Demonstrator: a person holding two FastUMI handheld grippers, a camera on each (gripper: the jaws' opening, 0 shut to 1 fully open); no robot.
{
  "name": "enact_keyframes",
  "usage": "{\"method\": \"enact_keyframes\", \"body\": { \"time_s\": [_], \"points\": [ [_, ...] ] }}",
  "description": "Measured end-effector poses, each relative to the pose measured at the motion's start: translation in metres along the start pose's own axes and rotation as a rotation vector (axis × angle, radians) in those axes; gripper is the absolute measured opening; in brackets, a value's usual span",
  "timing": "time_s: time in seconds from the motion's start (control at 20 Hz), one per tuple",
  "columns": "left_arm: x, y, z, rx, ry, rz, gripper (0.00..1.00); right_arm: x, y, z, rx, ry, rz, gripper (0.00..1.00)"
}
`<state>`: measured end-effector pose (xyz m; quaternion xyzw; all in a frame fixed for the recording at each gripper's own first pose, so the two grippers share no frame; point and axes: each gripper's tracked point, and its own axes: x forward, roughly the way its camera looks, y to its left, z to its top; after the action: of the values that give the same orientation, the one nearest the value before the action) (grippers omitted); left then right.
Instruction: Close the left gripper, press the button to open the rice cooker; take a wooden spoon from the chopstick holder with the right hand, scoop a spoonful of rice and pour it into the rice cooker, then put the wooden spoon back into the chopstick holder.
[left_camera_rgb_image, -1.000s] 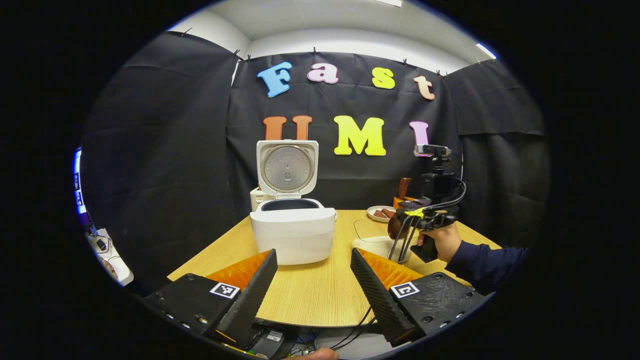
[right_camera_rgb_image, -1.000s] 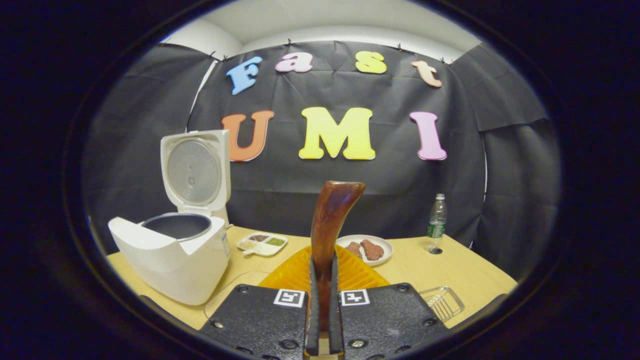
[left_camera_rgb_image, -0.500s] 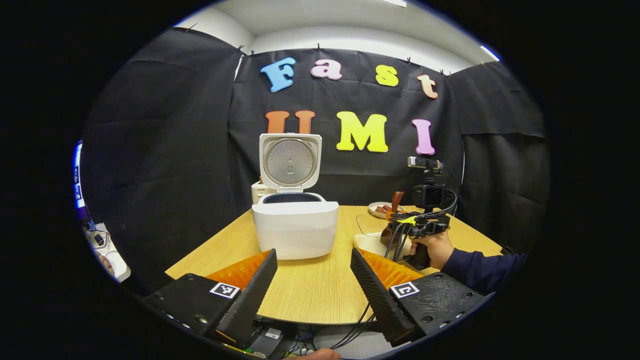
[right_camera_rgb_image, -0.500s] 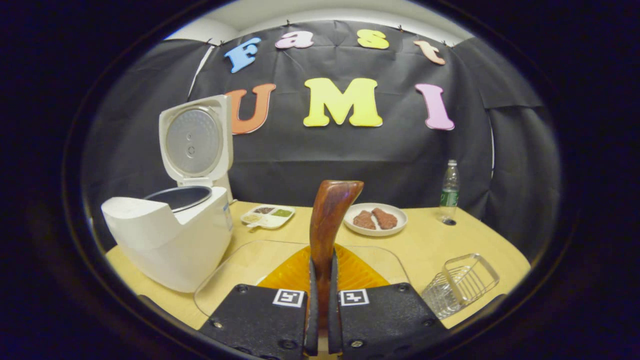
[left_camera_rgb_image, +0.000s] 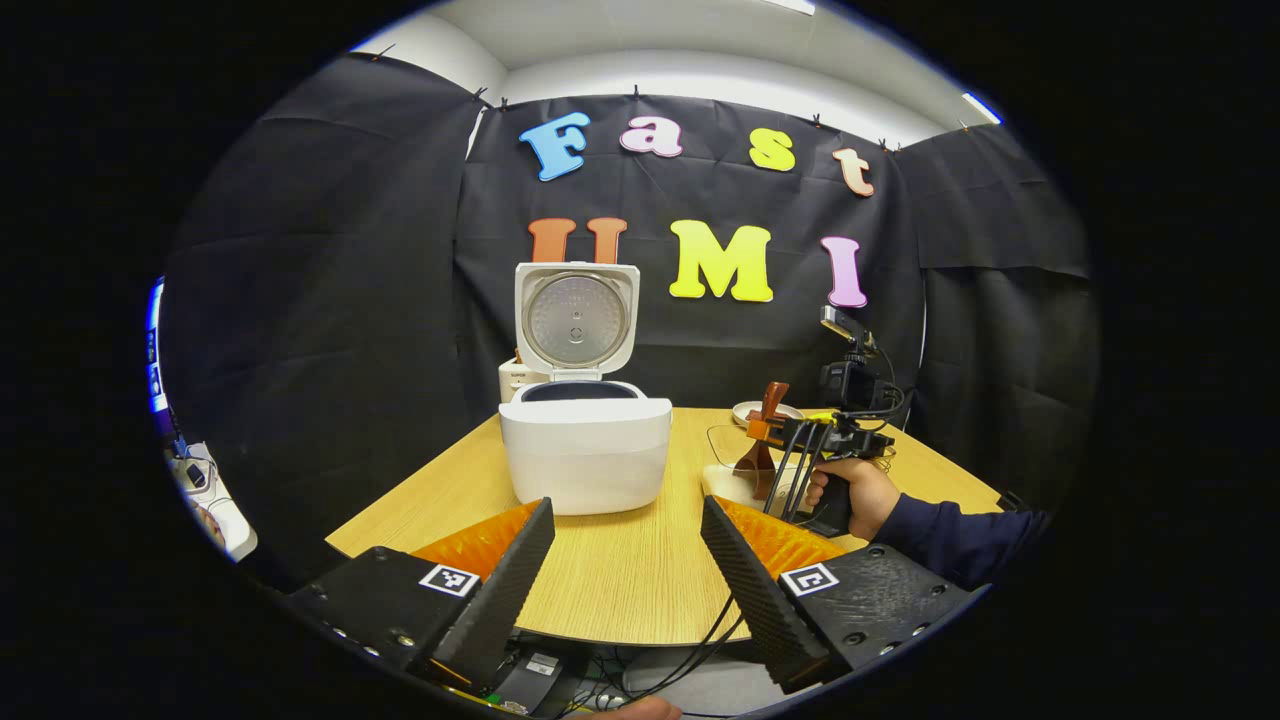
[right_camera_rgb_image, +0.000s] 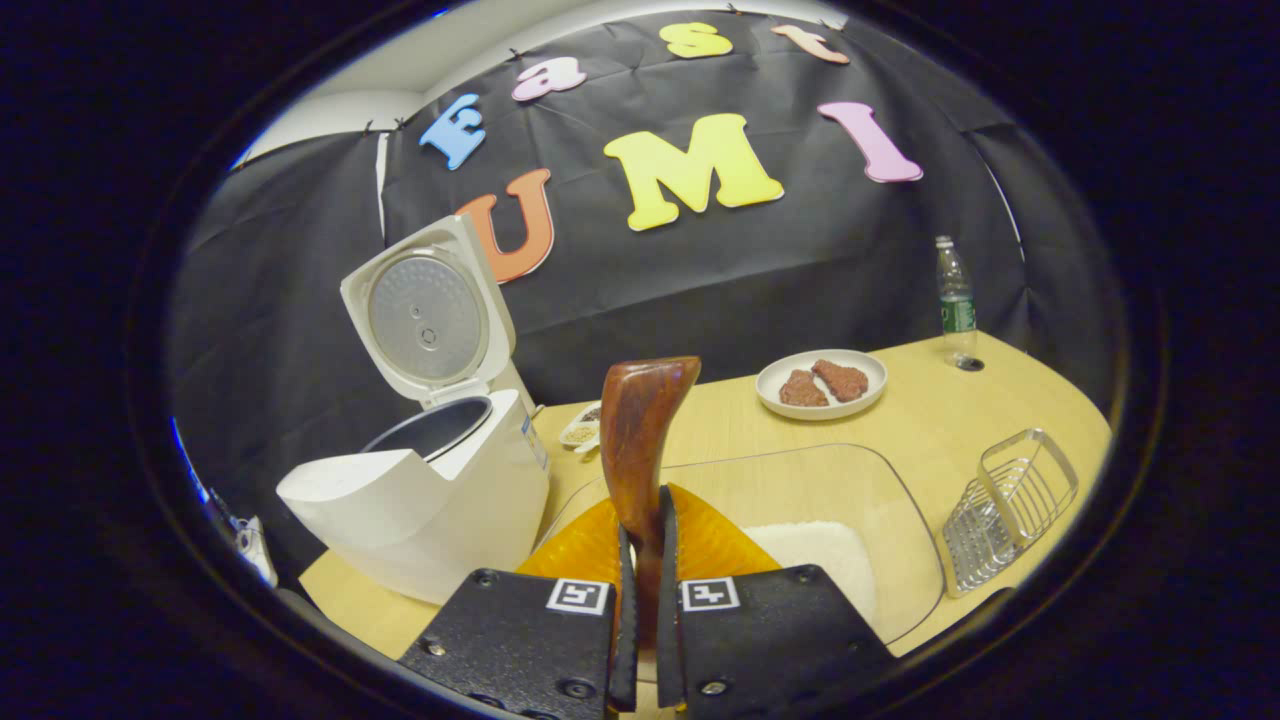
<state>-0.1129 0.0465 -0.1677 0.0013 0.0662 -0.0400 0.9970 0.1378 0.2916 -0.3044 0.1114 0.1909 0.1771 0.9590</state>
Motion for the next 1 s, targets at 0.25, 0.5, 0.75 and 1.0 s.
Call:
{"method": "enact_keyframes", "body": {
  "time_s": [0.25,0.5,0.75,1.0],
  "points": [
    [0.001,-0.004,0.000,0.010,0.004,-0.007,0.94,0.004,-0.005,-0.001,0.232,0.062,0.081,0.13],
    [0.002,-0.002,0.003,0.011,0.005,0.001,0.94,0.000,-0.021,0.004,0.401,0.081,0.107,0.13],
    [0.006,-0.001,0.013,0.027,0.001,0.019,0.94,-0.011,-0.047,0.026,0.544,0.020,0.123,0.13],
    [0.020,-0.007,0.038,0.041,-0.020,0.035,0.94,-0.024,-0.072,0.051,0.698,-0.026,0.159,0.13]
  ]
}}
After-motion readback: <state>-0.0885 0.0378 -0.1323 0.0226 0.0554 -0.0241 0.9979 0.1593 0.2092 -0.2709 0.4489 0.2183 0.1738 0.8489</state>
